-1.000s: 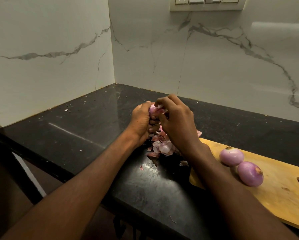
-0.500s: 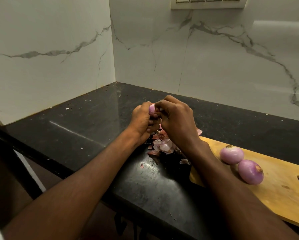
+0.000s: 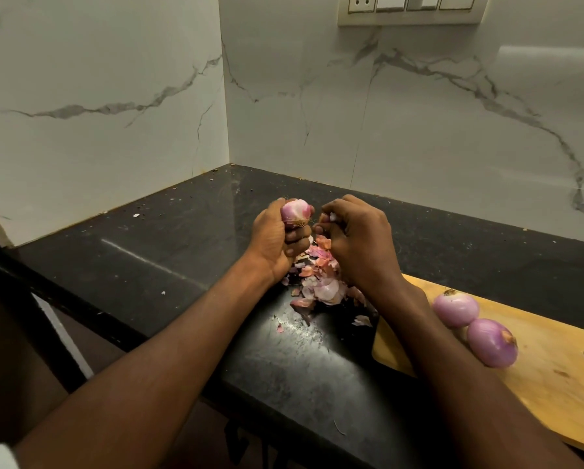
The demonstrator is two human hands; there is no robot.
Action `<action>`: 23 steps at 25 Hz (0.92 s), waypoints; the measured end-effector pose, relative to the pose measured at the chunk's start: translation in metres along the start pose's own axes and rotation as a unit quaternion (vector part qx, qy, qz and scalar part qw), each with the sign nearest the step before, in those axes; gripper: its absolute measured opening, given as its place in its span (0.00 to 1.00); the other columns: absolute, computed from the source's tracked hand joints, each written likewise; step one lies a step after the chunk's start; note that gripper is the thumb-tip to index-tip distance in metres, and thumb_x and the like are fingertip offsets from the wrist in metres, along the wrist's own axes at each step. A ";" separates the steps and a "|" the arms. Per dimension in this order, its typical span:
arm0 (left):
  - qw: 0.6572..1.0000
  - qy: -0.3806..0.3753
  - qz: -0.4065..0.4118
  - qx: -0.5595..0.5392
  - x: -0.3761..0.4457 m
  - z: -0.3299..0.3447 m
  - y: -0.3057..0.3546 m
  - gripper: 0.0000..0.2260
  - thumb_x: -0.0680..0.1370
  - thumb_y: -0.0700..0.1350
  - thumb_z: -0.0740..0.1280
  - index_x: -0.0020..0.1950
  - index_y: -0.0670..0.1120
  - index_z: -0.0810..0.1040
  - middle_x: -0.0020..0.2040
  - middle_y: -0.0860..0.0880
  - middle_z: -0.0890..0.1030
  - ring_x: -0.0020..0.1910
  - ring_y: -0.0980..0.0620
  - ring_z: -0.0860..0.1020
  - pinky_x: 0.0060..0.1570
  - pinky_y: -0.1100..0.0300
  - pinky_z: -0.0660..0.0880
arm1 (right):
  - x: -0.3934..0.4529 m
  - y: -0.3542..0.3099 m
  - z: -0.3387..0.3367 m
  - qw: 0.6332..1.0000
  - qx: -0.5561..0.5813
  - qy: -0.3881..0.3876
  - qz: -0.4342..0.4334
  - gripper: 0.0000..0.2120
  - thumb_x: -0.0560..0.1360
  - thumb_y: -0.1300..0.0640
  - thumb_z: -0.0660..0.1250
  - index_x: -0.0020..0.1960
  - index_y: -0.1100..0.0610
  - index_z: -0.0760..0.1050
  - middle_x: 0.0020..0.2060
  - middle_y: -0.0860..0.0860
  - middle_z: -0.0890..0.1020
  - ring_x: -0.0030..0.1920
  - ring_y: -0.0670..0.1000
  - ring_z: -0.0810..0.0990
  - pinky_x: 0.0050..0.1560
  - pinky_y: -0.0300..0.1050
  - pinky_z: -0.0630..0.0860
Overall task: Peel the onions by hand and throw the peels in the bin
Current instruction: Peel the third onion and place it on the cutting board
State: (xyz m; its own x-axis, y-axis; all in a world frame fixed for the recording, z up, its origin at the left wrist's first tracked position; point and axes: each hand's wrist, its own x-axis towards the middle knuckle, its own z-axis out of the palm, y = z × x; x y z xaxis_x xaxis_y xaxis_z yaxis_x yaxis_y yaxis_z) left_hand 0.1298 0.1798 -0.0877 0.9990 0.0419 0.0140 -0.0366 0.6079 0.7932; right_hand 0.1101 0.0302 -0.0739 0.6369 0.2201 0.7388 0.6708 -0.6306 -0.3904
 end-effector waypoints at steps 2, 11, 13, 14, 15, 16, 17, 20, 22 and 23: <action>1.000 0.007 0.015 0.016 0.001 0.003 -0.004 0.13 0.86 0.49 0.59 0.59 0.40 0.73 0.39 0.42 0.73 0.24 0.56 0.65 0.19 0.66 0.61 | 0.000 0.001 -0.002 0.999 -0.005 0.006 0.037 0.10 0.75 0.70 0.71 0.52 0.59 0.84 0.46 0.52 0.82 0.45 0.52 0.80 0.46 0.54 0.82; 0.996 -0.063 0.028 0.051 -0.005 0.005 -0.004 0.12 0.86 0.53 0.61 0.56 0.46 0.76 0.43 0.45 0.79 0.33 0.54 0.73 0.26 0.62 0.69 | 0.006 -0.002 -0.004 0.974 0.144 0.013 0.175 0.14 0.80 0.52 0.72 0.66 0.50 0.82 0.55 0.47 0.85 0.53 0.42 0.83 0.50 0.37 0.81; 0.993 -0.095 0.026 0.068 -0.006 0.004 -0.003 0.12 0.85 0.54 0.63 0.57 0.45 0.76 0.46 0.43 0.78 0.39 0.50 0.73 0.33 0.58 0.69 | 0.005 -0.003 -0.004 0.975 0.151 0.024 0.162 0.13 0.79 0.51 0.73 0.63 0.50 0.84 0.53 0.46 0.86 0.51 0.40 0.83 0.50 0.37 0.81; 0.992 -0.106 0.025 0.070 -0.006 0.004 -0.004 0.14 0.84 0.55 0.64 0.58 0.44 0.75 0.48 0.42 0.77 0.42 0.48 0.74 0.37 0.56 0.70 | 0.005 -0.003 -0.003 0.977 0.144 0.029 0.152 0.13 0.78 0.51 0.74 0.62 0.51 0.84 0.53 0.46 0.86 0.51 0.39 0.83 0.49 0.33 0.80; 0.991 -0.110 0.022 0.070 -0.006 0.004 -0.004 0.15 0.84 0.55 0.64 0.59 0.43 0.75 0.50 0.42 0.77 0.44 0.48 0.75 0.39 0.55 0.72 | 0.004 -0.003 -0.001 0.980 0.133 0.036 0.141 0.13 0.78 0.53 0.75 0.61 0.53 0.85 0.52 0.47 0.86 0.50 0.39 0.83 0.48 0.30 0.79; 0.991 -0.112 0.017 0.066 -0.007 0.005 -0.004 0.15 0.85 0.54 0.64 0.59 0.43 0.74 0.50 0.42 0.77 0.44 0.48 0.76 0.38 0.56 0.73 | 0.003 -0.002 0.000 0.983 0.122 0.046 0.131 0.13 0.78 0.54 0.75 0.61 0.54 0.85 0.52 0.48 0.87 0.49 0.39 0.83 0.47 0.29 0.79; 0.992 -0.113 0.013 0.060 -0.007 0.006 -0.003 0.14 0.85 0.53 0.62 0.59 0.43 0.74 0.50 0.43 0.77 0.44 0.49 0.77 0.37 0.57 0.75 | 0.003 -0.002 0.001 0.984 0.118 0.054 0.123 0.13 0.78 0.55 0.75 0.61 0.55 0.85 0.52 0.48 0.87 0.49 0.40 0.84 0.47 0.30 0.80; 0.992 -0.119 0.000 0.041 -0.010 0.008 -0.002 0.13 0.85 0.49 0.61 0.64 0.40 0.72 0.54 0.41 0.79 0.52 0.45 0.80 0.56 0.42 0.82 | 0.001 0.000 0.001 0.989 0.102 0.062 0.091 0.13 0.78 0.56 0.75 0.61 0.58 0.85 0.51 0.50 0.86 0.48 0.44 0.85 0.48 0.37 0.83; 0.991 -0.124 0.007 0.050 -0.012 0.009 -0.002 0.13 0.84 0.46 0.62 0.65 0.39 0.71 0.56 0.41 0.79 0.55 0.45 0.80 0.64 0.36 0.74 | 0.000 0.001 0.001 0.995 0.056 0.068 0.054 0.12 0.77 0.57 0.75 0.59 0.59 0.85 0.50 0.52 0.86 0.47 0.46 0.85 0.48 0.42 0.84; 0.991 -0.122 0.012 0.055 -0.013 0.010 -0.002 0.13 0.84 0.45 0.62 0.65 0.40 0.71 0.57 0.41 0.79 0.54 0.46 0.80 0.64 0.36 0.74 | 0.000 0.001 0.002 0.996 0.035 0.074 0.039 0.10 0.77 0.57 0.75 0.57 0.59 0.85 0.49 0.52 0.86 0.46 0.47 0.84 0.48 0.45 0.84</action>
State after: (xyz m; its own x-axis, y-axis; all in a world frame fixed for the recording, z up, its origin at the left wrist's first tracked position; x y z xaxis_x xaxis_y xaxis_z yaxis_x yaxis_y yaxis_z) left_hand 0.1170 0.1703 -0.0837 0.9745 -0.1466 0.1702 -0.0710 0.5177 0.8526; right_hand 0.1117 0.0311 -0.0750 0.6278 0.0569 0.7763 0.6497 -0.5876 -0.4823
